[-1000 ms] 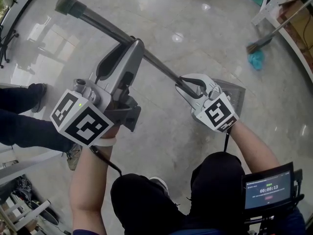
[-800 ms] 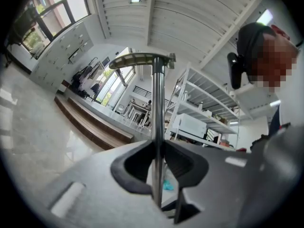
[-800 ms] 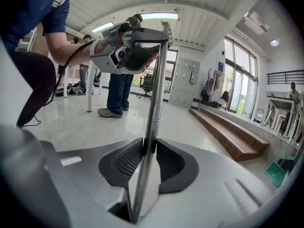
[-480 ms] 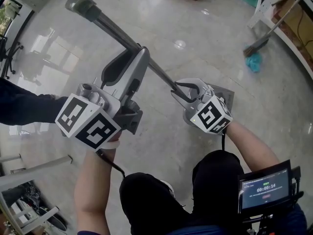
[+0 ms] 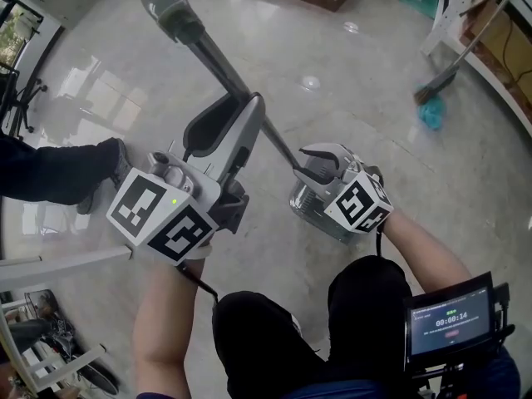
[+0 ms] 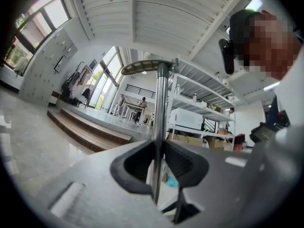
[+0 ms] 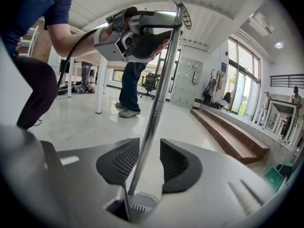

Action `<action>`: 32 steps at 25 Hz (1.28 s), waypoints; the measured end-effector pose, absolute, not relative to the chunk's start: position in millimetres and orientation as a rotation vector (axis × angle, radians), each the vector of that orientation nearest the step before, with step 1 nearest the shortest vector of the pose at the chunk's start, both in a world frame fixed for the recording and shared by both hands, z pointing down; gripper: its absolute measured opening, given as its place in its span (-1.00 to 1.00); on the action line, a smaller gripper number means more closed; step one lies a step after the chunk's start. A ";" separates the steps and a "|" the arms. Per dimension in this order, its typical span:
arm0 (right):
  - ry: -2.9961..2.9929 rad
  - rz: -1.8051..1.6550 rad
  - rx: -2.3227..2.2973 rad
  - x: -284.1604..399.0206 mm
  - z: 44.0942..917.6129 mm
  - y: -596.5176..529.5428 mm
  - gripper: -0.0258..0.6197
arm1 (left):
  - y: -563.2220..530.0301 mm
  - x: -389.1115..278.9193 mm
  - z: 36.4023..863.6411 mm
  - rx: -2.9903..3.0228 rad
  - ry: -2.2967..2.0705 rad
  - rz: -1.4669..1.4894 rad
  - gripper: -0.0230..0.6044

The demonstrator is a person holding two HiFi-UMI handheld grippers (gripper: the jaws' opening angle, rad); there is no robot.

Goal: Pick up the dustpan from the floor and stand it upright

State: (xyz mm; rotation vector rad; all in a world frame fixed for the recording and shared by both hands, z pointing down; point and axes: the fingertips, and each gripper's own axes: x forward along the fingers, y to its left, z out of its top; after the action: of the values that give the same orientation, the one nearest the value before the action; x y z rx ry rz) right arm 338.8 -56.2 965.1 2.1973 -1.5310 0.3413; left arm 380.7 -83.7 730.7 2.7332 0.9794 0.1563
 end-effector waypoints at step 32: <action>-1.346 0.765 2.616 233.0 850.4 85.4 -0.49 | -23.2 331.5 755.5 2.671 0.929 0.601 -0.43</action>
State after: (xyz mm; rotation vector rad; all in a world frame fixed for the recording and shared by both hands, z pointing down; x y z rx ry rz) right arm 233.0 85.4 850.4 2.6157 -1.3463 0.7649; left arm 331.5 -23.2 755.5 2.6713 0.9293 0.6009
